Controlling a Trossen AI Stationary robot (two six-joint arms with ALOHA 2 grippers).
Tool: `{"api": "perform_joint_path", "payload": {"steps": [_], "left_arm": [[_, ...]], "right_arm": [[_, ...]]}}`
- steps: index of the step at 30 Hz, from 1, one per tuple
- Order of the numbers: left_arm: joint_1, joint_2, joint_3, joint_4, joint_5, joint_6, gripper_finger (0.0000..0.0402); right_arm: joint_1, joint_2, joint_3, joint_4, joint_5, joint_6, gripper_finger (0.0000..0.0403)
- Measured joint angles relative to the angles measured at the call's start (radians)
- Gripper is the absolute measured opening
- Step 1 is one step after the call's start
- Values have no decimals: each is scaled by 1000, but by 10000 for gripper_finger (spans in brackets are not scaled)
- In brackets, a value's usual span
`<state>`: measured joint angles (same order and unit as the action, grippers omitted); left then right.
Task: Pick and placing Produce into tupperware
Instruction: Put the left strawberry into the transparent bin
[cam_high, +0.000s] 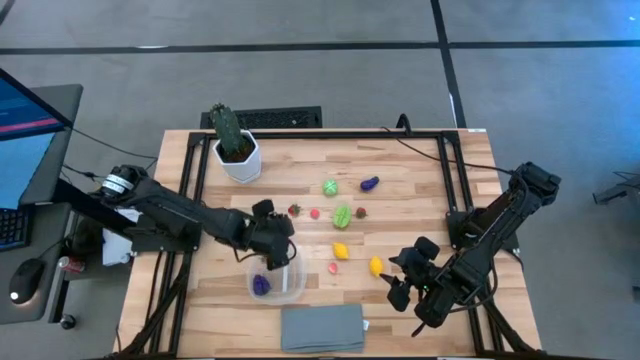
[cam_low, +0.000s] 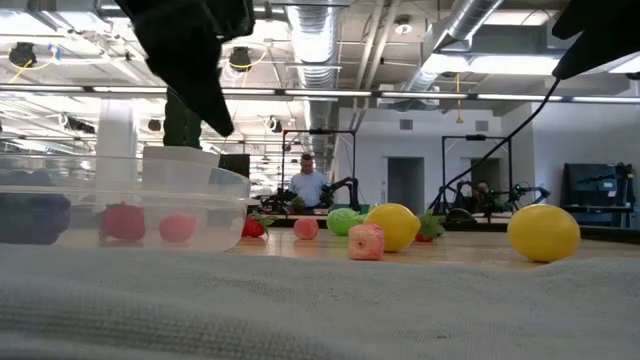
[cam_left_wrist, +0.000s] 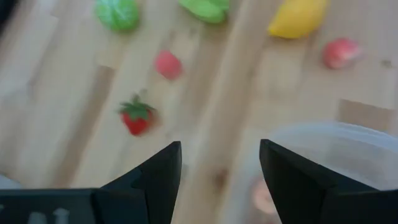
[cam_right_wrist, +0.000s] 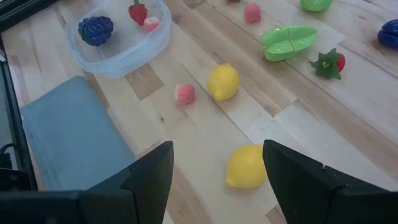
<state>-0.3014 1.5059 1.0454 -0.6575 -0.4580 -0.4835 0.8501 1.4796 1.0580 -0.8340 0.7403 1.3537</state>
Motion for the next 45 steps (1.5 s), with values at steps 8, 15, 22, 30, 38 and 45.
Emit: {"api": "perform_joint_path", "payload": {"steps": [8, 15, 22, 30, 38, 45], "left_arm": [[183, 1, -22, 3, 74, 116, 208], [346, 1, -79, 141, 347, 232, 208], [442, 1, -84, 127, 447, 371, 208], [532, 1, -84, 117, 503, 465, 208], [570, 1, -84, 112, 533, 531, 208], [588, 109, -82, 109, 581, 554, 208]], "right_arm": [[0, 0, 0, 5, 1, 0, 271], [0, 0, 0, 5, 9, 0, 271], [7, 0, 0, 5, 13, 0, 271], [7, 0, 0, 4, 13, 0, 271], [4, 0, 0, 4, 20, 0, 271], [-15, 1, 0, 5, 19, 8, 271]]}}
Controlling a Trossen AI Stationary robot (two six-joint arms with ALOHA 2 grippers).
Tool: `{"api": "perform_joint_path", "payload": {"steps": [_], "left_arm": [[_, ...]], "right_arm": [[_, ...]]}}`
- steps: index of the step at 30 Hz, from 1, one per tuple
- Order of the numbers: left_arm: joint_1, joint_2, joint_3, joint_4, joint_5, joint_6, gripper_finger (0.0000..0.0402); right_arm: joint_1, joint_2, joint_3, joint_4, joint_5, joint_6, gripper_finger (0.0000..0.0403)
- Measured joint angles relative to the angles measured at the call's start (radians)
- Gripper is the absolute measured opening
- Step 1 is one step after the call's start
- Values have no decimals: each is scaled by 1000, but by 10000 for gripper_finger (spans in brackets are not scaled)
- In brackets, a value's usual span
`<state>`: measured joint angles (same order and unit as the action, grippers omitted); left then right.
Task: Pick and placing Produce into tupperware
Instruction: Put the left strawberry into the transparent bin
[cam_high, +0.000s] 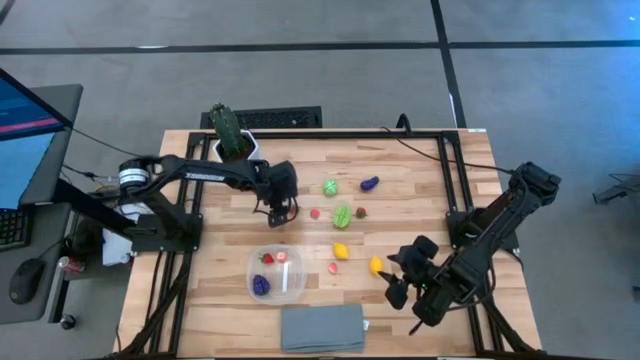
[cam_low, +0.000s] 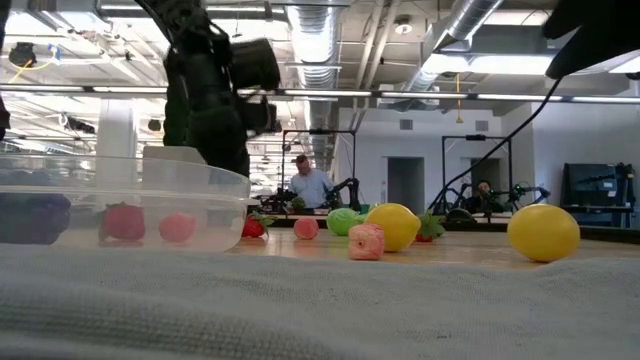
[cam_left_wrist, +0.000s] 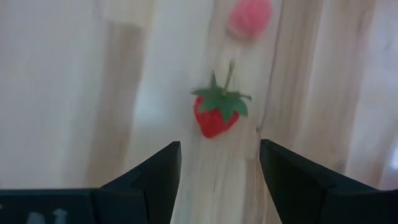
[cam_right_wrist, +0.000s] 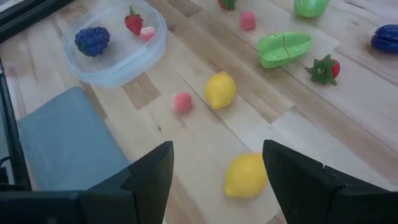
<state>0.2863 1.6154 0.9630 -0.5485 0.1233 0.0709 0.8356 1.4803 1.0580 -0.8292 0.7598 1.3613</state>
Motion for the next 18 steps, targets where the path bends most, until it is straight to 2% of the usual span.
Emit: {"api": "perform_joint_path", "payload": {"steps": [5, 18], "left_arm": [[-1, 54, 0, 42, 3, -2, 208], [-1, 89, 1, 110, 3, 10, 208]], "right_arm": [[-5, 0, 0, 12, -8, 16, 271], [2, 0, 0, 2, -16, 27, 271]]}}
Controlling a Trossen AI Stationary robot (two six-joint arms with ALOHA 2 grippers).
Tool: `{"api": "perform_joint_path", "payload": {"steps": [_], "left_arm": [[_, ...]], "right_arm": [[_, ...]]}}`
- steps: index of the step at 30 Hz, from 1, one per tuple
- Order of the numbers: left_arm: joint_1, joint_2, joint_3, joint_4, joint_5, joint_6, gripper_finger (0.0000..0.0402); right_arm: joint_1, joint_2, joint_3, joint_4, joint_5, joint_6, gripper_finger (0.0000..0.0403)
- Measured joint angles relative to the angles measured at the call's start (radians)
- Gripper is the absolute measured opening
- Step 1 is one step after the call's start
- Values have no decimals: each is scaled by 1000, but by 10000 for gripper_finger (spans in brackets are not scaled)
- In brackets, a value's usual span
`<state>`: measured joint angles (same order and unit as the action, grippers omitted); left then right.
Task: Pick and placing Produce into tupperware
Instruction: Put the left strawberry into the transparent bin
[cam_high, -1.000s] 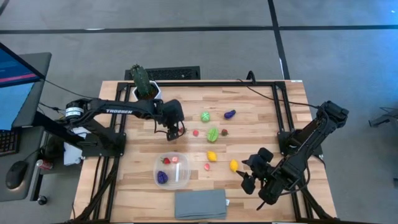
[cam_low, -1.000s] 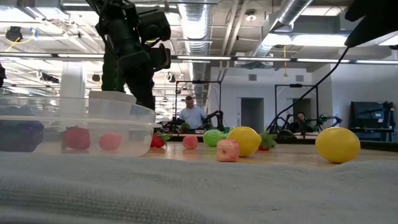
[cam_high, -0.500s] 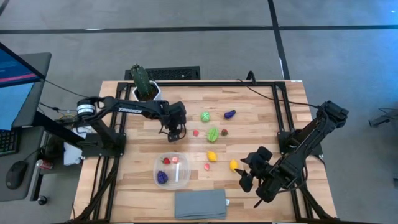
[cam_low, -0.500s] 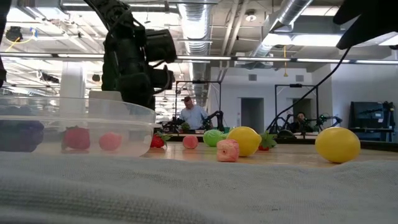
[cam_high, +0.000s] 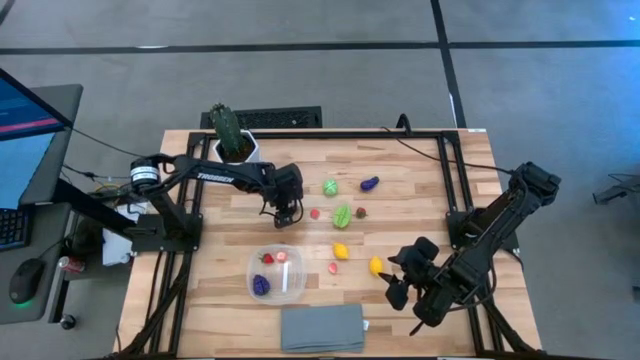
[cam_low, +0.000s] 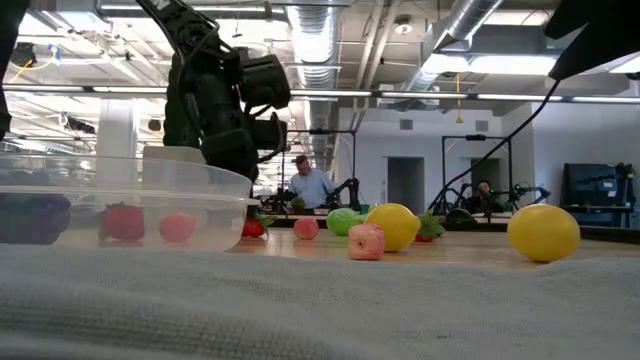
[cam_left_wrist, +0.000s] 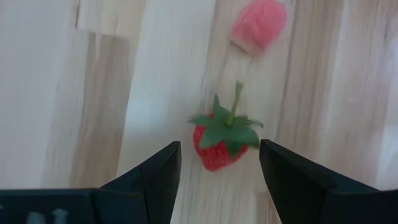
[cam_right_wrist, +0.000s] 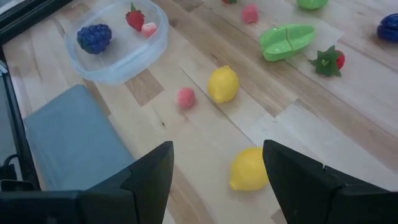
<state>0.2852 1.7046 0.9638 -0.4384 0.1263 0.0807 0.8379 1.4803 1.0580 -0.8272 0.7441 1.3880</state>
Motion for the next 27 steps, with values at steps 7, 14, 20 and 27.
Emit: {"api": "perform_joint_path", "payload": {"steps": [7, 14, 20, 27], "left_arm": [[-6, 47, 4, 24, 27, -15, 208], [-12, 53, 3, 51, 31, -23, 208], [-13, 53, 3, 45, 23, -24, 208], [-13, 53, 3, 21, -1, -24, 201]], "right_arm": [[0, 0, 0, -3, 0, 0, 271], [-1, 0, 0, -3, -3, 7, 271], [-1, 0, 0, -3, -3, 8, 271], [-1, 0, 0, -2, -3, 10, 271]]}}
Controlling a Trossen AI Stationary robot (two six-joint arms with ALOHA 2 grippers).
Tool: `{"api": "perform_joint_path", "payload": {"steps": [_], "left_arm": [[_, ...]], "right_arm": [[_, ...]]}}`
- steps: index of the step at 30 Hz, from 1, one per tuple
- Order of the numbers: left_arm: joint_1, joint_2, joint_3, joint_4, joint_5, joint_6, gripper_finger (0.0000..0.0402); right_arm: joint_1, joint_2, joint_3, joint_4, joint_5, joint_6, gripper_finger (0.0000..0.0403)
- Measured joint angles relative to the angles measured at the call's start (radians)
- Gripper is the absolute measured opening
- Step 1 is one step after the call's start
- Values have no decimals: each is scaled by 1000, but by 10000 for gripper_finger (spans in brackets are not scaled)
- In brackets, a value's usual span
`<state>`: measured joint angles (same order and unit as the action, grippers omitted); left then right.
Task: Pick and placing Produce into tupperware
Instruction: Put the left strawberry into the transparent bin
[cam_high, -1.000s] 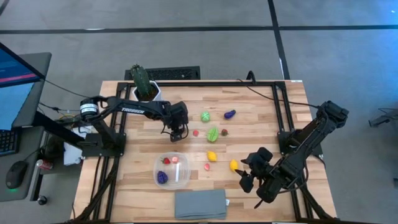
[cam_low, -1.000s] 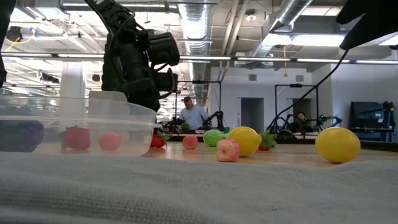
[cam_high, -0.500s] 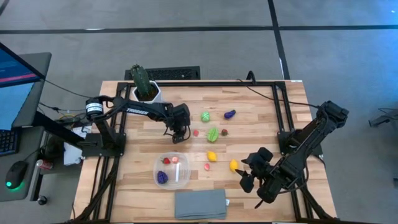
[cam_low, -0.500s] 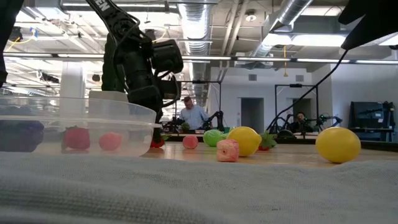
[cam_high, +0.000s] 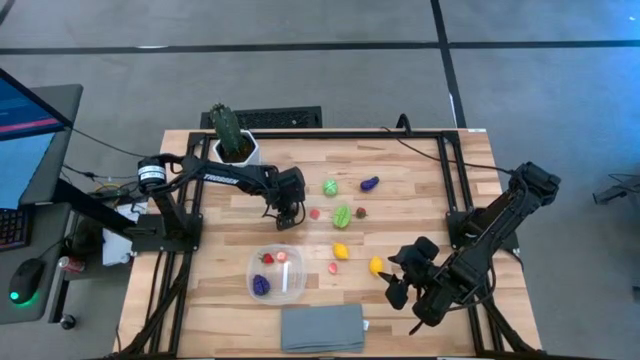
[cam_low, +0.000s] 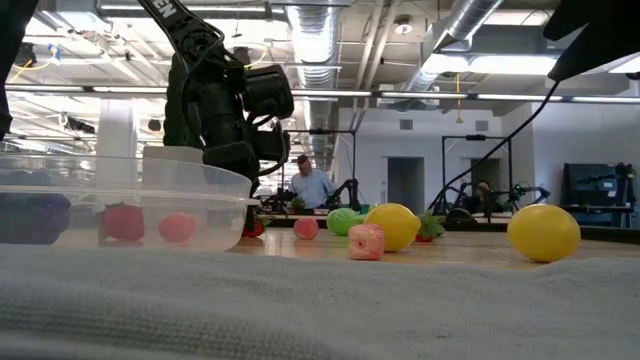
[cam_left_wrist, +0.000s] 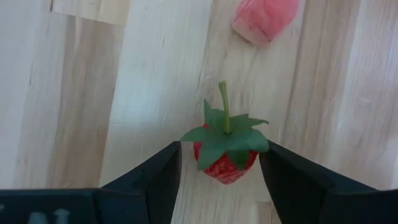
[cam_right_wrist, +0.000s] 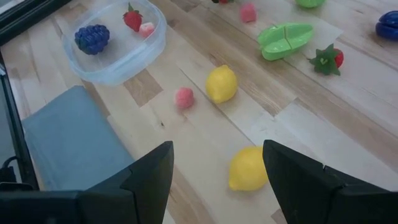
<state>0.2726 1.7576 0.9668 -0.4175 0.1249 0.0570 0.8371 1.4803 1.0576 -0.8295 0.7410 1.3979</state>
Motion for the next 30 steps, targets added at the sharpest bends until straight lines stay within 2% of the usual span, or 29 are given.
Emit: {"api": "perform_joint_path", "payload": {"steps": [10, 21, 30], "left_arm": [[-2, -1, 0, -2, 0, -13, 128], [-4, -1, 0, 27, 2, -39, 145], [-6, -8, 0, 40, 83, -81, 133]], "right_arm": [[0, 0, 0, 0, 0, 9, 271], [0, 0, 0, 9, 0, 11, 271], [0, 0, 0, 9, 0, 10, 271]]}}
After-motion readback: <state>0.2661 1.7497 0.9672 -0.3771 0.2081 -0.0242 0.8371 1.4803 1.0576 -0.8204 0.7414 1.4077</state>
